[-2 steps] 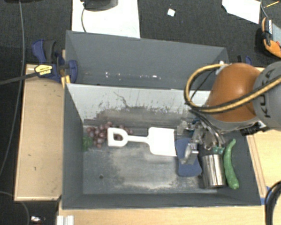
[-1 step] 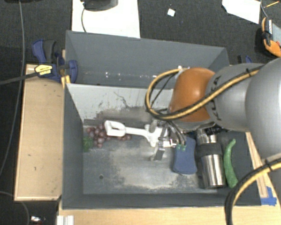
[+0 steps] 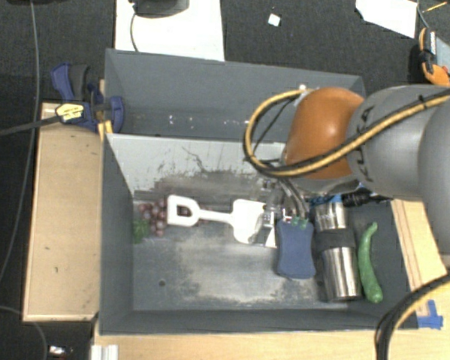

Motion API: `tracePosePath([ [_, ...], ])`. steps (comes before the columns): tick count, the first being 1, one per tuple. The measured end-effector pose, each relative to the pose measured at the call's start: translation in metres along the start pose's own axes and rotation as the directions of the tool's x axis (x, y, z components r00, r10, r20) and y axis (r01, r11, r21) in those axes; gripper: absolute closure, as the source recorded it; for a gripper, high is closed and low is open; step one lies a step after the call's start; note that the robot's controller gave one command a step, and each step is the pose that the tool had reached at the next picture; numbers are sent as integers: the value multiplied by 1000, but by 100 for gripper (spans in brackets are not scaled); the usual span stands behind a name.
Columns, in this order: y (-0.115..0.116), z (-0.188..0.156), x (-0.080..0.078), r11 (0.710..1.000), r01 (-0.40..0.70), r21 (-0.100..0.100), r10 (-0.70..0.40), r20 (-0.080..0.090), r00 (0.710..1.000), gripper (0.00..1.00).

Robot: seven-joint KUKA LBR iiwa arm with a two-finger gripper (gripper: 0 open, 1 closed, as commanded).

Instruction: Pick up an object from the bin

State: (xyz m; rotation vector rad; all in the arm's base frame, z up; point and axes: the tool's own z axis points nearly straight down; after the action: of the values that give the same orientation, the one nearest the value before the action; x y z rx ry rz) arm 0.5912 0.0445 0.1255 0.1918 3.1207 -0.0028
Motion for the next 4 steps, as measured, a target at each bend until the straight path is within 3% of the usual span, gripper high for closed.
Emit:
tracePosePath([
  [1, 63, 25, 13, 1000, -1, -2, 1, -13, 1000, 0],
  [2, 108, 54, 22, 999, 37, 0, -37, 2, 999, 0],
  [3, 91, 53, 24, 1000, 4, -1, -4, -5, 1000, 100],
  [4, 91, 53, 24, 1000, 5, -1, -5, -5, 1000, 100],
])
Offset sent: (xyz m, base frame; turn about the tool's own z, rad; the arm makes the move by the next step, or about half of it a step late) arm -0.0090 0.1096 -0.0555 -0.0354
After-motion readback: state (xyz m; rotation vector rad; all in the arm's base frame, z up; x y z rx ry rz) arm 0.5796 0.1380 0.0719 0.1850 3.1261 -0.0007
